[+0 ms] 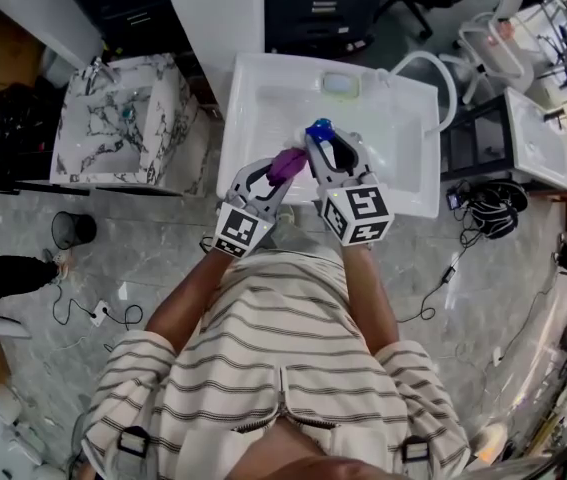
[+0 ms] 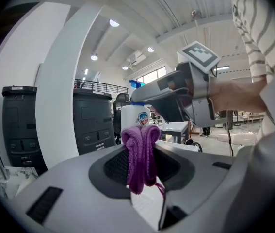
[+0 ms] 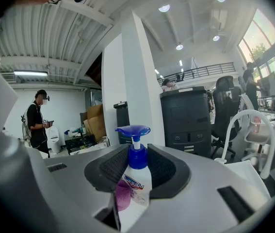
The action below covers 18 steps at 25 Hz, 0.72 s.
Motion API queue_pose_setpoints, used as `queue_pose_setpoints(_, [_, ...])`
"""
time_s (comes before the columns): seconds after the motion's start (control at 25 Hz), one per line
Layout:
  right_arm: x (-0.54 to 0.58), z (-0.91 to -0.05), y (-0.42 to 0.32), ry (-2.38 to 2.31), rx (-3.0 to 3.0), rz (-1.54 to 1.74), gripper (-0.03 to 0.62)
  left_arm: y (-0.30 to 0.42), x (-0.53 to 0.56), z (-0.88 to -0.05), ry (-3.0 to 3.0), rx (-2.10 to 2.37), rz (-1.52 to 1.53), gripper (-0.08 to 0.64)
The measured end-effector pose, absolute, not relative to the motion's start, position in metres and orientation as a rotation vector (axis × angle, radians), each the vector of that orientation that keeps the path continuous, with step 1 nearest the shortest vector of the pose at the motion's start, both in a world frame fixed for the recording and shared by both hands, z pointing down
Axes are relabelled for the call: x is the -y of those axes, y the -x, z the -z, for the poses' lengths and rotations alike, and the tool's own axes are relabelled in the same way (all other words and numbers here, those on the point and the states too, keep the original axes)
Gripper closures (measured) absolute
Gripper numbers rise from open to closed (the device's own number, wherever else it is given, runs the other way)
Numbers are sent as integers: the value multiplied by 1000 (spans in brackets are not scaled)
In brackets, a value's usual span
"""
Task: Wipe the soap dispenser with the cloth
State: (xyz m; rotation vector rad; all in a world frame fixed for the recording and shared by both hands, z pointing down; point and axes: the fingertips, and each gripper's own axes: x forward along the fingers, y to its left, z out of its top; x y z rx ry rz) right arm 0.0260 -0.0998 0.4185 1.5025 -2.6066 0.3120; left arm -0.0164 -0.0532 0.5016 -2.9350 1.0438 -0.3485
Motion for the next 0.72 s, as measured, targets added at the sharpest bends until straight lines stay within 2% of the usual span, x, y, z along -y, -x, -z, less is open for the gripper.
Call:
queue_pose_setpoints(0.44, [97, -418, -33, -1492, 2627, -308, 459, 34, 65, -475, 2966, -1143, 236, 439])
queue_pose_setpoints(0.72, [88, -419, -30, -1378, 2705, -333, 460, 37, 79, -460, 2979, -1043, 220, 439])
